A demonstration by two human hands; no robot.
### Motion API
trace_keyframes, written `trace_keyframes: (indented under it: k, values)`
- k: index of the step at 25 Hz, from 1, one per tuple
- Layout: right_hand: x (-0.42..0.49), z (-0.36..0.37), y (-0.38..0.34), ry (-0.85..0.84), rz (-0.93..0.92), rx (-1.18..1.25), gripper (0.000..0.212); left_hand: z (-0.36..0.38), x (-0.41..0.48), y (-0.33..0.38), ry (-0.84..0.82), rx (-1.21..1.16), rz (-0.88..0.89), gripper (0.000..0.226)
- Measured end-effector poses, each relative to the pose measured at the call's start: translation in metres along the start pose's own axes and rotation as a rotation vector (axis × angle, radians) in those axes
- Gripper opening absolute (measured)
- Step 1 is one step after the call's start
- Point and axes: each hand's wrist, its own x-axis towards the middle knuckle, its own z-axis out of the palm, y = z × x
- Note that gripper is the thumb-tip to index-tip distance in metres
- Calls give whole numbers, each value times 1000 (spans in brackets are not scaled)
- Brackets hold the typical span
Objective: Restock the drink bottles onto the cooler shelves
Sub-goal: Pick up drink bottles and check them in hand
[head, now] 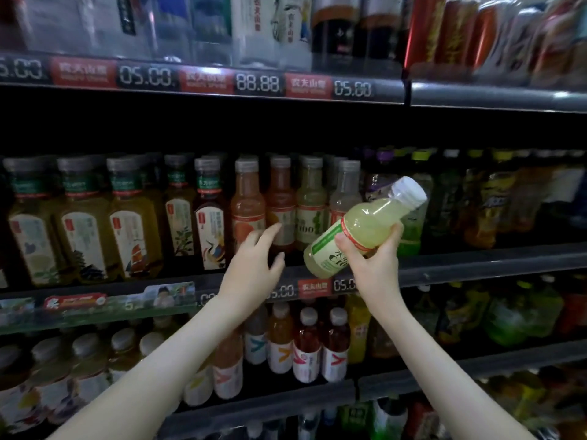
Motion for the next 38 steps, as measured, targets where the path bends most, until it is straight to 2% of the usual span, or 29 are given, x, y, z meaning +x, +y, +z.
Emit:
trace_keyframes:
  k: [4,7,9,12,15,20,22,24,25,26,27,29,31,34,38]
  values:
    - [21,16,8,-98,-69,-50,77,24,16,13,-173,-108,31,73]
    - [36,29,10,-202,-62,-112,81,40,34,20,-248,-175,-82,85]
    - [45,32,9,-275,5,-136,80,46,46,24,-226,-250,-149,83]
    - [59,26,6,-339,24,-188,66,51,62,27,-192,-355,-273,72]
    - [65,19,11,-336,-8,-340,60,61,73,16,-161,-336,-337,71]
    - [41,2,45,-284,-71,-430,48,73,82,24,-180,-257,-375,79]
    - [30,-7,57,-208,-170,-444,46,72,70,37,-78,-89,-293,80]
    - [9,-16,75,-168,-279,-479,43,74,35,44,147,27,-58,71]
    - [-7,-20,89,-188,-288,-500,41,77,9,43,210,37,68,62]
    - [-30,-25,108,-237,-246,-511,40,86,-25,37,189,22,162,54]
    - [-55,-29,127,-293,-163,-506,38,96,-61,29,111,-11,218,48]
    - [-110,-39,167,-420,79,-518,35,121,-141,2,-163,-78,178,44]
    - [-170,-46,208,-548,337,-598,31,143,-215,-30,-465,-118,-20,47]
    - [-271,-58,276,-636,649,-722,30,175,-304,-91,-749,-64,-348,56]
    - [-431,-85,369,-753,999,-834,32,216,-431,-151,-1022,-7,-513,54]
